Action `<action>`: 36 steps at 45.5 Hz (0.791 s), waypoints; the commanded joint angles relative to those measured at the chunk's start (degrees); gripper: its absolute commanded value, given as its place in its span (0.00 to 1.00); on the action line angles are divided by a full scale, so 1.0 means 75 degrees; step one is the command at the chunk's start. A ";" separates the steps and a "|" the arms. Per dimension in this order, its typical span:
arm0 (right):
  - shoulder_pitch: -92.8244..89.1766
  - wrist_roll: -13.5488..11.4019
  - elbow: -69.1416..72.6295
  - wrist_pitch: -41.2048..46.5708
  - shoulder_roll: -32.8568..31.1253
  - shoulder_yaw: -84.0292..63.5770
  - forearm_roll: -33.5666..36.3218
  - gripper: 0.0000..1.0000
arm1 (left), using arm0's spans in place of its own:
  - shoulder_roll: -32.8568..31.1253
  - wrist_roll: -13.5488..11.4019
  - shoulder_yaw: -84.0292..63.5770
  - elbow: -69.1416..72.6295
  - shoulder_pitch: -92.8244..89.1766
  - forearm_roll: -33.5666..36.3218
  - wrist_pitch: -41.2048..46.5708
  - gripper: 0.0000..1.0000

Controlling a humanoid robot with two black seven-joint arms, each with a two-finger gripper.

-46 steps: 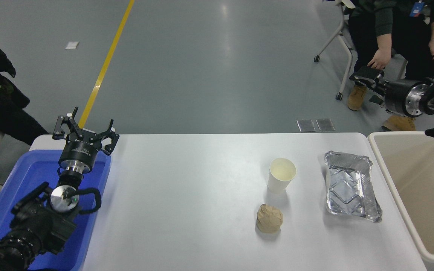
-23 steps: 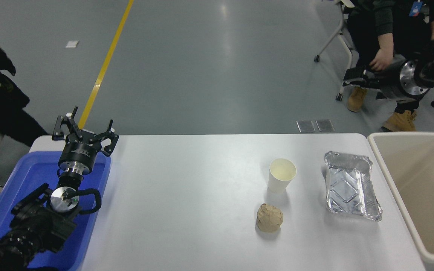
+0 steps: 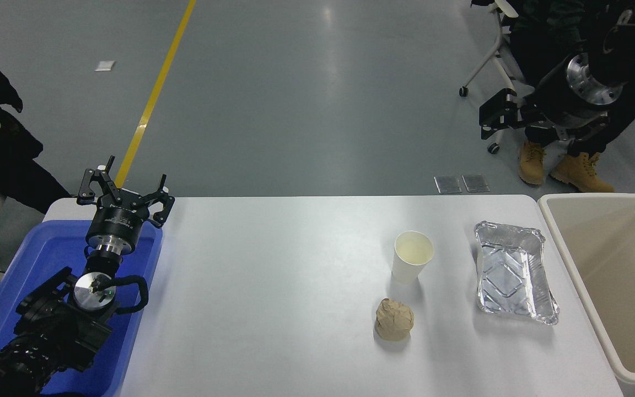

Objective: Pick up paper cup place in dustbin

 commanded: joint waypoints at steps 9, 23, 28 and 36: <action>0.0119 -0.0014 0.0461 -0.0036 0.0394 0.0149 -0.0030 1.00 | 0.0002 0.0000 0.0000 0.0000 0.0000 0.0002 0.0000 0.99; -0.0876 -0.0014 0.0391 -0.0704 0.1038 0.0406 -0.0030 1.00 | 0.0002 0.0000 0.0000 0.0000 0.0000 -0.0010 0.0000 0.99; -0.1205 -0.0014 0.0274 -0.0786 0.1203 0.0571 -0.0041 1.00 | 0.0002 0.0000 0.0000 0.0000 0.0000 -0.0010 0.0000 0.99; -0.1966 -0.0013 -0.0300 -0.1020 0.1519 0.0618 0.0029 1.00 | -0.0010 0.0000 0.0000 0.0000 0.0000 -0.0010 0.0000 0.99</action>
